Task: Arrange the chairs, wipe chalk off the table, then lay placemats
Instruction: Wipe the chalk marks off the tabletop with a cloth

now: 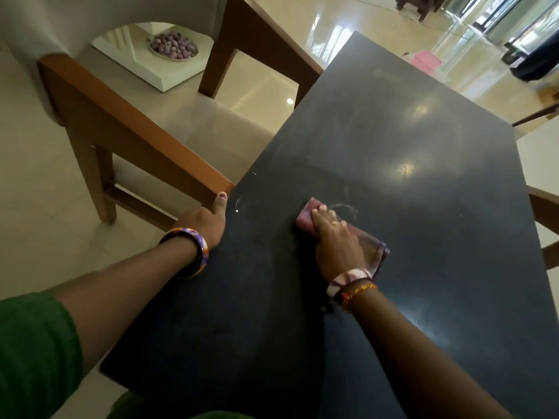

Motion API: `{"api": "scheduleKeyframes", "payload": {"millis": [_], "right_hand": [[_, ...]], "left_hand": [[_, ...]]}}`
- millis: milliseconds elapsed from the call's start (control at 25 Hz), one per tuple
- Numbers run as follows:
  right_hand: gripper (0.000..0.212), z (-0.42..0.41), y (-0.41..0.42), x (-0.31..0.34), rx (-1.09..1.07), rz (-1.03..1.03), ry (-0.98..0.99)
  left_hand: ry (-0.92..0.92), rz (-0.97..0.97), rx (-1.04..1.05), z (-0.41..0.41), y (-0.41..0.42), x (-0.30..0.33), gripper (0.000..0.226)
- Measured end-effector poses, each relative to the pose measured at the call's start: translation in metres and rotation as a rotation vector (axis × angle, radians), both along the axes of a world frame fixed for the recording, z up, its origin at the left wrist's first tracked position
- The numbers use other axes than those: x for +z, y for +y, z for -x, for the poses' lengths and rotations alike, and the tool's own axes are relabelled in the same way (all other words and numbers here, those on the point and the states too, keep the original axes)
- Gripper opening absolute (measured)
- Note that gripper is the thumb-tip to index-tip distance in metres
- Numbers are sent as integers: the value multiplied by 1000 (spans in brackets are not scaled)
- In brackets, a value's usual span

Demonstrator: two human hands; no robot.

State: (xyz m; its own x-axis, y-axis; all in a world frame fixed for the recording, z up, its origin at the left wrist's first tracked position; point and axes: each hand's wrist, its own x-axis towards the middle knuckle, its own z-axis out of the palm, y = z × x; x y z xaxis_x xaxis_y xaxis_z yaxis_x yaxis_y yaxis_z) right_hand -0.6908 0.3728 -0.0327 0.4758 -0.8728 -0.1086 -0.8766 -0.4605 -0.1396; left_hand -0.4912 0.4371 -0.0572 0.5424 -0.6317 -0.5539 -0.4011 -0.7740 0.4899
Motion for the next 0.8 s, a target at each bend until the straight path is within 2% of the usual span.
{"api": "scheduleKeyframes", "payload": {"millis": [160,280,400,480,560,680,800], "right_hand": [[42,-7,-79,10,-281,29,28],[43,-4,-54,10,-273,20,20],[51,13,4,9,-165,33,26],[50,18,6,16,-123,42,42],[46,17,-26,18,-185,63,92],[40,7,-68,21,-356,43,-8],[34,1,-43,21,-401,35,-22]], "left_hand": [[12,-7,26,0,-1,-3,81],[20,4,15,-2,-1,-4,81],[45,4,6,-3,-2,-4,80],[47,12,1,-3,-2,-4,80],[44,14,-1,-3,-3,-5,80],[55,13,7,-2,-1,-4,79],[51,9,6,-3,-1,-5,79]]}}
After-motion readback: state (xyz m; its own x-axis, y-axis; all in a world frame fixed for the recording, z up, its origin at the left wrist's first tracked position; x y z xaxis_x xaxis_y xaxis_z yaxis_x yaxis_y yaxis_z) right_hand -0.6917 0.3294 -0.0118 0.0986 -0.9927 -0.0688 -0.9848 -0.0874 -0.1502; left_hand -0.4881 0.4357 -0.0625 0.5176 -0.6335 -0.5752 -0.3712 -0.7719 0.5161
